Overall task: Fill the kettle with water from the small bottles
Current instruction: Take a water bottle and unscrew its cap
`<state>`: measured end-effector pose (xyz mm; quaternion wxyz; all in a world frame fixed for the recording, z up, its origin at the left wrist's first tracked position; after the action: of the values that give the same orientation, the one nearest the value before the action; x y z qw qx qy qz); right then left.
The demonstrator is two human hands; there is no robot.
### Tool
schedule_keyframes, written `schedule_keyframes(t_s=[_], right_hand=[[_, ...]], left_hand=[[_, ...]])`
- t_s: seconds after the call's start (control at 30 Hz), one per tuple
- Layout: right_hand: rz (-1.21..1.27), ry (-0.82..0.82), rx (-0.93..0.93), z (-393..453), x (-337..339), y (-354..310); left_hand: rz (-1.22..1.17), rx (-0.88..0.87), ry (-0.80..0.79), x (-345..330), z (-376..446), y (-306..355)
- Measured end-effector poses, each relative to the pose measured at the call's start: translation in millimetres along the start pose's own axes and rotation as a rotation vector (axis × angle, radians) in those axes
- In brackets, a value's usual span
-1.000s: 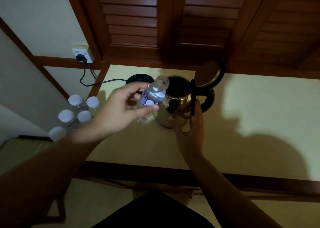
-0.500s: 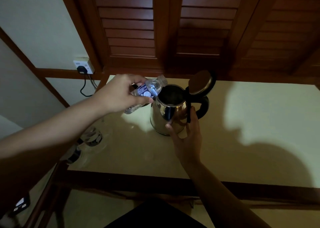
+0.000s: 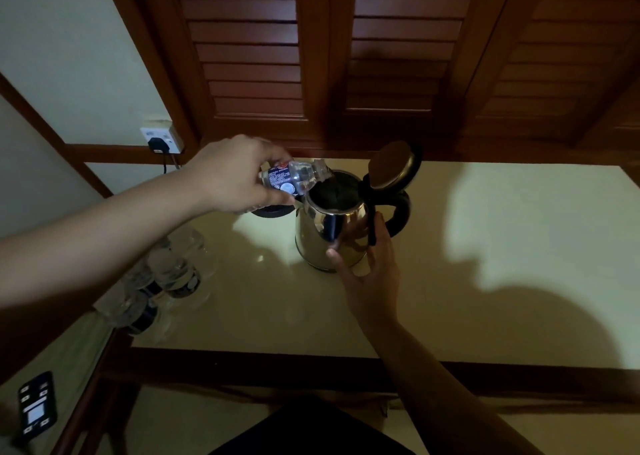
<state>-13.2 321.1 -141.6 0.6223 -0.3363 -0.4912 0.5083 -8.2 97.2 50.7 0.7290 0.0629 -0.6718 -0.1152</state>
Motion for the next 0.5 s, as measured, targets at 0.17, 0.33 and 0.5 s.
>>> schedule_keyframes(t_s=[0.17, 0.33, 0.5], right_hand=[[0.004, 0.013, 0.012, -0.9, 1.2, -2.0], [0.010, 0.019, 0.013, -0.8, 1.4, -2.9], [0.021, 0.008, -0.010, -1.1, 0.5, -2.1]], left_hand=[[0.078, -0.036, -0.018, -0.6, 2.8, 1.0], [0.126, -0.069, -0.009, 0.0, 6.6, 1.0], [0.188, -0.108, 0.012, 1.4, 9.5, 2.5]])
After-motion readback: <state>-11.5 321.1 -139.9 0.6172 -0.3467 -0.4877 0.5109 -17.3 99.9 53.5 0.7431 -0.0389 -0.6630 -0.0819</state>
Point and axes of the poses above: each hand's wrist, its own z-axis towards the middle knuckle, its own x-axis out of the back of the hand, y = z × x, the point moved 7 cm from there along z, towards the middle knuckle, and after that the axes turned 2 degrees about -z, right-handed, at the moved point
